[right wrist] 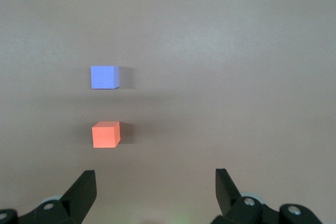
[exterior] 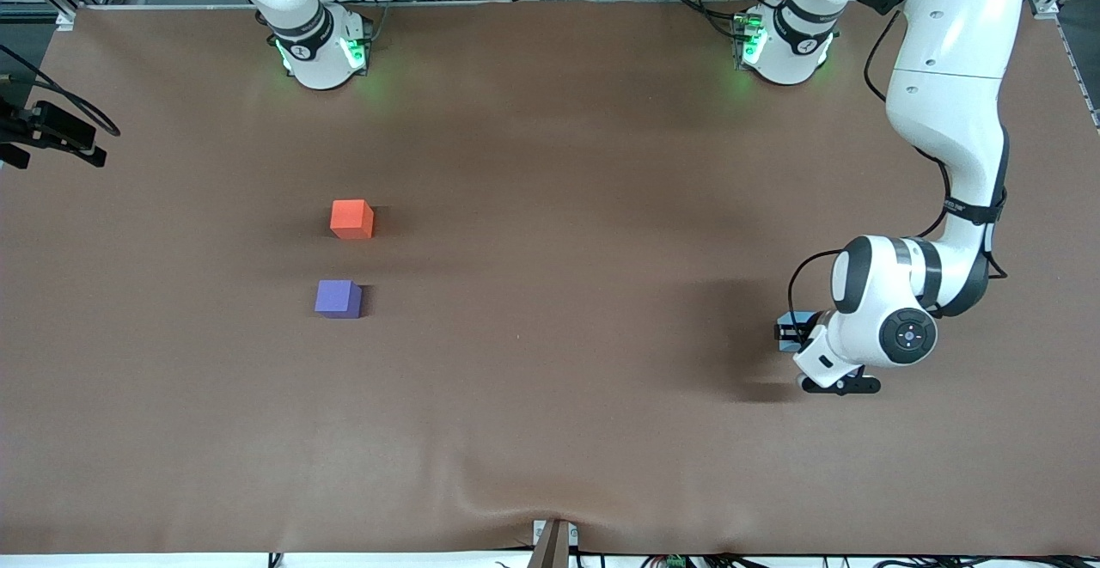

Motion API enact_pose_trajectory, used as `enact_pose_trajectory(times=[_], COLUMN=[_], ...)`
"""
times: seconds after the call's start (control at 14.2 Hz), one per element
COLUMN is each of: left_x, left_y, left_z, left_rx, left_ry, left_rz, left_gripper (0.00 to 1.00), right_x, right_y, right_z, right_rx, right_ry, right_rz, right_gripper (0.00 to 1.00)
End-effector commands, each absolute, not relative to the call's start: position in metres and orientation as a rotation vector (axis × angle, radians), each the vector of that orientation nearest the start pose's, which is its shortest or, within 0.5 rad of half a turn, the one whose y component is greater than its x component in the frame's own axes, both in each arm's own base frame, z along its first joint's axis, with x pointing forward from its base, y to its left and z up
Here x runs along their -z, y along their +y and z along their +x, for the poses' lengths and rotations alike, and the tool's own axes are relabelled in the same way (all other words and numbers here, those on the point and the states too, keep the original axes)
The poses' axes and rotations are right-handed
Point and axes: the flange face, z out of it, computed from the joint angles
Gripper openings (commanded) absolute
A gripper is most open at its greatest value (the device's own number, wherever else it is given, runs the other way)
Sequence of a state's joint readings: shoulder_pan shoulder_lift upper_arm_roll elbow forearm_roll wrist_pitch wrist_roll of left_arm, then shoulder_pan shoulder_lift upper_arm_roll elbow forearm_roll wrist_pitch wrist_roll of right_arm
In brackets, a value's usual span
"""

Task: Place blue block between orange and purple blocks
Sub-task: 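Reach the left gripper down toward the light blue cube, then close the left gripper on the blue cube and lift it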

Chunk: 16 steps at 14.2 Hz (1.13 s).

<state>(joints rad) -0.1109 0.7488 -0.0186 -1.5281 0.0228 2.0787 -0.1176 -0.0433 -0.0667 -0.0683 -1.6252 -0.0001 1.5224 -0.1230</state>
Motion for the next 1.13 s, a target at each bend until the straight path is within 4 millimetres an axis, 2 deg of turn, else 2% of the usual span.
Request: enact_pose_trajectory(times=[0.0,0.14,0.35,0.49,0.85,0.92,0.99,1.06], left_x=[-0.266,-0.317,-0.388,-0.417,-0.428,-0.426,-0.411,-0.407], left_y=[-0.09,-0.096,-0.114,-0.149,-0.278,-0.313,-0.345,-0.37], left_z=[0.685,0.682,0.667,0.653,0.605,0.591,0.577,0.572], left_rx=[-0.172,-0.118,-0.089,-0.083,-0.138,-0.147,-0.187,-0.191], left_ry=[0.072,0.082,0.089,0.048,-0.045,-0.012,0.004,-0.003], left_rz=[-3.096,-3.106,-3.13,-3.152,-3.177,-3.179,-3.173,-3.179], left_gripper=[0.25,0.25,0.25,0.25,0.25,0.25,0.25,0.25], right_x=[-0.631,-0.631,-0.631,-0.631,-0.629,-0.629,-0.629,-0.629], right_y=[-0.06,-0.06,-0.061,-0.061,-0.061,-0.061,-0.061,-0.061], right_z=[0.523,0.523,0.523,0.523,0.525,0.525,0.525,0.525], right_rx=[-0.062,-0.065,-0.065,-0.065,-0.067,-0.065,-0.065,-0.065], right_ry=[0.007,0.007,0.009,0.012,0.009,0.009,0.009,0.009], right_rz=[-3.137,-3.137,-3.137,-3.137,-3.137,-3.137,-3.137,-3.137], right_gripper=[1.0,1.0,1.0,1.0,1.0,1.0,1.0,1.0])
